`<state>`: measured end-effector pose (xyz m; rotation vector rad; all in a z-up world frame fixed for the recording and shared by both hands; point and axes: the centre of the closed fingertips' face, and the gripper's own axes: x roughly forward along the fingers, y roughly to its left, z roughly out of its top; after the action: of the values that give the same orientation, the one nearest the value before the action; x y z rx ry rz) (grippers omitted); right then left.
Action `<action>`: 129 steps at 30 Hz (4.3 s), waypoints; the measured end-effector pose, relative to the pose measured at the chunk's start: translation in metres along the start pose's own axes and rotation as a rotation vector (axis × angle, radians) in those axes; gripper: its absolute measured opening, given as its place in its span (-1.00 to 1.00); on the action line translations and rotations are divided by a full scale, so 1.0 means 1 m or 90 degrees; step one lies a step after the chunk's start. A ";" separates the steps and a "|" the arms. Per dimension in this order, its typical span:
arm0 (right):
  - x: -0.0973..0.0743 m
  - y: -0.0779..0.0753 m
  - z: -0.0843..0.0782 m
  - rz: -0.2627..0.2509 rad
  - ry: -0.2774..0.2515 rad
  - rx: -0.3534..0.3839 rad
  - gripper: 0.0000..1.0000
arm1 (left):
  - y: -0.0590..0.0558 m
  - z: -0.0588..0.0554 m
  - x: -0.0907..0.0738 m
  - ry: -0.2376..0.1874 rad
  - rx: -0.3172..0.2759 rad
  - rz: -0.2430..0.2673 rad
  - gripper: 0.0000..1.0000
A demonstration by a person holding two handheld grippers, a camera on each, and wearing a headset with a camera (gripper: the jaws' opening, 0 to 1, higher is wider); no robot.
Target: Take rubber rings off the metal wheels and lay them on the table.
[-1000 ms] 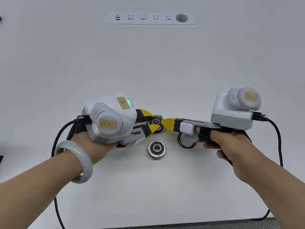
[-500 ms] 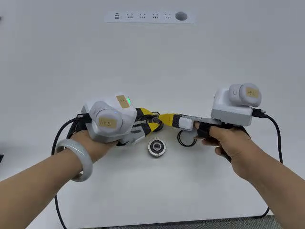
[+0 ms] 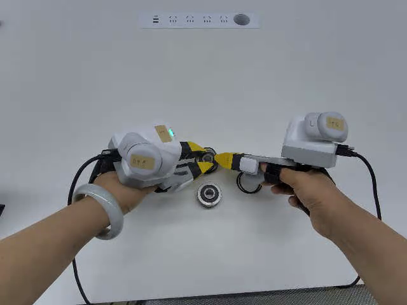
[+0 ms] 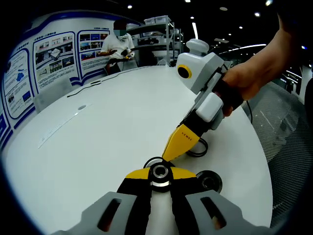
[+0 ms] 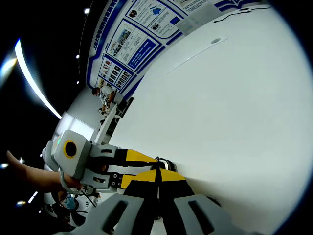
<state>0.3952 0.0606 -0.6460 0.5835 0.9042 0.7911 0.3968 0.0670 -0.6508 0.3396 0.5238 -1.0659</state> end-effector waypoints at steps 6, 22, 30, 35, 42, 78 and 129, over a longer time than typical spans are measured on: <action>-0.001 0.000 0.000 -0.001 0.001 0.000 -0.97 | -0.006 -0.001 -0.001 0.001 0.011 -0.013 -0.54; -0.002 0.002 -0.001 0.003 0.001 0.003 -0.97 | 0.000 -0.001 -0.011 -0.009 0.017 0.011 -0.41; -0.004 0.006 0.000 0.008 -0.001 0.002 -0.97 | 0.004 -0.005 -0.014 -0.005 0.007 0.021 -0.24; -0.005 0.010 0.000 0.016 -0.005 0.004 -0.97 | 0.005 -0.008 -0.018 -0.006 0.003 0.024 -0.14; -0.008 0.017 0.002 0.027 -0.015 0.010 -0.97 | 0.008 -0.010 -0.023 -0.011 -0.010 0.031 -0.03; -0.066 -0.008 -0.017 -0.011 -0.078 0.096 -0.97 | 0.008 -0.015 -0.031 -0.016 -0.037 0.042 0.02; -0.080 -0.047 -0.024 -0.120 -0.044 -0.033 -0.66 | 0.010 -0.018 -0.030 -0.012 -0.037 0.041 -0.03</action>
<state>0.3602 -0.0284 -0.6558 0.4705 0.8587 0.6187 0.3899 0.1022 -0.6486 0.2932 0.5230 -0.9881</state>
